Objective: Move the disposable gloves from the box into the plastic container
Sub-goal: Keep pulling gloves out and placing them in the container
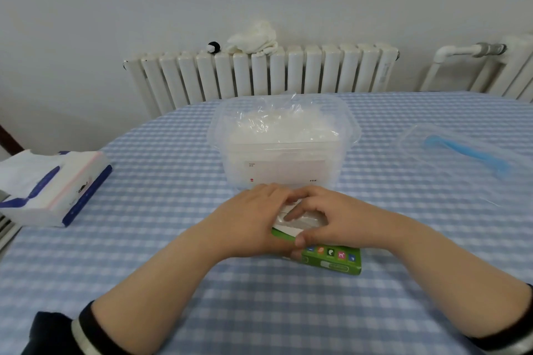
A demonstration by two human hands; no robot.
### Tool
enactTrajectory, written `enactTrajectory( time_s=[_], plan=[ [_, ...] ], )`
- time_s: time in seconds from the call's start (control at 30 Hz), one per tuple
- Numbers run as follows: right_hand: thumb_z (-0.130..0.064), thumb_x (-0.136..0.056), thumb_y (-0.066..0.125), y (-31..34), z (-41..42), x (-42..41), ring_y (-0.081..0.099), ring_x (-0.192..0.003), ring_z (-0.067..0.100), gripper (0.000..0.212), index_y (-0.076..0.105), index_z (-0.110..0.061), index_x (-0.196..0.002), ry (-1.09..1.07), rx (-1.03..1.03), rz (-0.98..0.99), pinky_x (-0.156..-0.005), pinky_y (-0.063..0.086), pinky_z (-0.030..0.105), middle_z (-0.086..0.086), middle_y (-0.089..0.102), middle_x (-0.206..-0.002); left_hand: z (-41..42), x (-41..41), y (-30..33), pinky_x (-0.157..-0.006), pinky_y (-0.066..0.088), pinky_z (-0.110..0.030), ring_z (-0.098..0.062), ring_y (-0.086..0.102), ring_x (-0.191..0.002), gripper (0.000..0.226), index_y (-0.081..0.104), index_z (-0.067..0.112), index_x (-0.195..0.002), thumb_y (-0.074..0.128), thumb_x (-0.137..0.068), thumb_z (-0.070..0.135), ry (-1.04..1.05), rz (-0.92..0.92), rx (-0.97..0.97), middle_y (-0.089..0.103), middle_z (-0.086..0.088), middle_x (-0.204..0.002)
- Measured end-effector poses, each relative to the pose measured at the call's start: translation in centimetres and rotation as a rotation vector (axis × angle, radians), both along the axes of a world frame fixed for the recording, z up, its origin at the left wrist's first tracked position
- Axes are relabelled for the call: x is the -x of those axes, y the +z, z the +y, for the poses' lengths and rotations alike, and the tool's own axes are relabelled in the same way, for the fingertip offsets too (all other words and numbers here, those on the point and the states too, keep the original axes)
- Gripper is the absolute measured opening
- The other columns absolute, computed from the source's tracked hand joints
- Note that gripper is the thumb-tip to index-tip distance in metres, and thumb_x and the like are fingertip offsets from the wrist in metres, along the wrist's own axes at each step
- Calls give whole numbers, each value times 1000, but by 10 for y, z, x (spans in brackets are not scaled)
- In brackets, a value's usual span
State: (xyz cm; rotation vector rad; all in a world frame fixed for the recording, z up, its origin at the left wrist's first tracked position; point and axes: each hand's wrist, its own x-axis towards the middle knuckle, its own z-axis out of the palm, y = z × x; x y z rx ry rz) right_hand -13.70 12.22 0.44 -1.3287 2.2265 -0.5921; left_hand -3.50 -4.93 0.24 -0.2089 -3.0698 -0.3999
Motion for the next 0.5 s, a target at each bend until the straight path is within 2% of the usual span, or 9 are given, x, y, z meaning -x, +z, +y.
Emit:
enactTrajectory(
  time_s=[0.1,0.2,0.27,0.3,0.37,0.4,0.5],
  plan=[
    [-39,-87,67,2,-2,-3,47,-112,-5,3,65,-36,-88,-59,56,84,-97,38,21,-24,46,-129,1,-1,3,-91,26,-17,-2,35,-115,84,34,34,-141,69,-72,69,-8,-63,11,43,20,-131],
    [-31,-92,62,4,-1,-2,54,-103,-3,19,57,-36,-74,-166,182,100,-91,42,21,-19,59,-116,2,0,3,-93,29,-21,-4,35,-110,79,41,34,-136,68,-71,70,-4,-96,19,45,20,-127],
    [-26,-95,58,9,2,-5,58,-86,-4,21,59,-34,-76,-243,344,37,-77,44,17,-20,65,-92,1,0,3,-91,29,-22,-5,34,-106,72,46,31,-127,68,-71,70,5,-108,27,44,20,-118],
    [-26,-96,56,13,3,-6,59,-77,0,21,60,-30,-77,-282,415,3,-72,45,19,-17,65,-82,2,0,5,-89,29,-22,-5,34,-104,69,46,30,-123,68,-71,70,7,-121,29,42,21,-112],
    [-25,-98,51,26,5,-10,60,-68,15,24,59,-19,-76,-348,593,-68,-70,50,33,-2,63,-71,3,0,7,-88,28,-21,-6,34,-104,70,44,31,-124,69,-71,69,6,-142,13,38,22,-106],
    [-27,-98,49,32,6,-13,61,-64,17,28,57,-13,-75,-376,717,-138,-68,52,36,2,62,-67,3,-1,7,-87,28,-21,-6,35,-106,72,43,31,-126,70,-71,68,12,-158,-8,38,21,-107],
    [-33,-93,45,56,11,-19,67,-60,22,40,55,-3,-68,-473,988,-449,-59,56,30,13,63,-65,4,-3,8,-88,26,-18,-5,32,-110,78,42,32,-136,73,-72,64,4,-166,-46,39,18,-118]
  ],
)
